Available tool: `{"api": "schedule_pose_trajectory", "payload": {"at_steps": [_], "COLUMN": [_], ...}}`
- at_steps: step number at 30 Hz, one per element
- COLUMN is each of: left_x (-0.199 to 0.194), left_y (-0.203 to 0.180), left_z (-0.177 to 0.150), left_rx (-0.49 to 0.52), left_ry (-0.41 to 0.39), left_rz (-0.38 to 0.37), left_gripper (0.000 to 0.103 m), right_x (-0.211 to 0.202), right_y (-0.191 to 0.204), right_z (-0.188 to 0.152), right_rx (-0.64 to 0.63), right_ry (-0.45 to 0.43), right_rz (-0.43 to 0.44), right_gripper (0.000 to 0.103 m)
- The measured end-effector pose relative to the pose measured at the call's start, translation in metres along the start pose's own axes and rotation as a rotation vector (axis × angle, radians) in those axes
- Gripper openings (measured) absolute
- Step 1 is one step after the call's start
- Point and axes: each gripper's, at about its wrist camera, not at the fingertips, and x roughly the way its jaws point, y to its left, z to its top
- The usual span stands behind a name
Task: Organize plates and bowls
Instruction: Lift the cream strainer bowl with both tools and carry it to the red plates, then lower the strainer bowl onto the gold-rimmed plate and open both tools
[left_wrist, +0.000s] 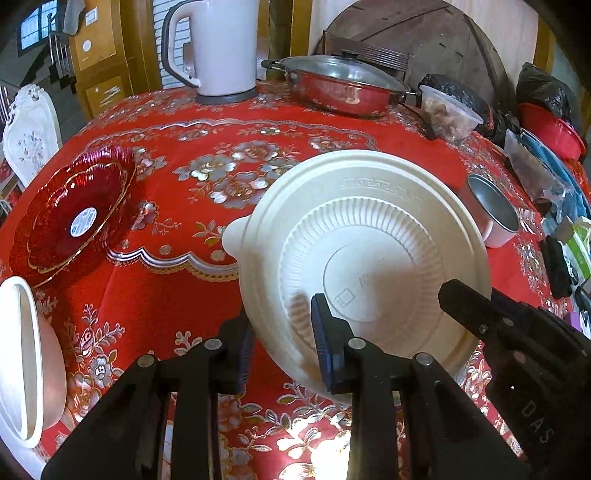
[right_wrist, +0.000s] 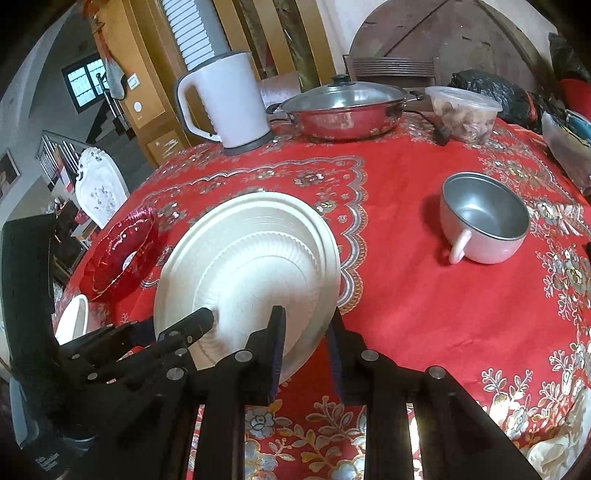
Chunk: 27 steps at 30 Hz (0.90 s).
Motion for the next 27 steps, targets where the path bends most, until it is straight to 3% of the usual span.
{"api": "schedule_pose_trajectory", "payload": {"at_steps": [7,14,21,27], "left_x": [-0.017,-0.041,-0.033,-0.011], "left_y": [0.029,0.098,0.176,0.219], "left_z": [0.012,0.038,0.054,0.061], "left_rx": [-0.036,-0.085,-0.176,-0.221], "left_ry": [-0.015,-0.044,0.036,0.110], "left_rz": [0.006,0.092,0.155,0.202], "left_gripper": [0.027,0.028,0.028,0.029], "right_x": [0.003,0.021,0.070,0.115], "right_y": [0.031,0.108,0.184,0.227], "right_z": [0.018,0.053,0.078,0.086], "right_rx": [-0.042,-0.135,-0.205,-0.259], "right_ry": [-0.012,-0.023,0.039,0.101], "right_rz": [0.036,0.120,0.196,0.185], "right_gripper": [0.025,0.027,0.027,0.027]}}
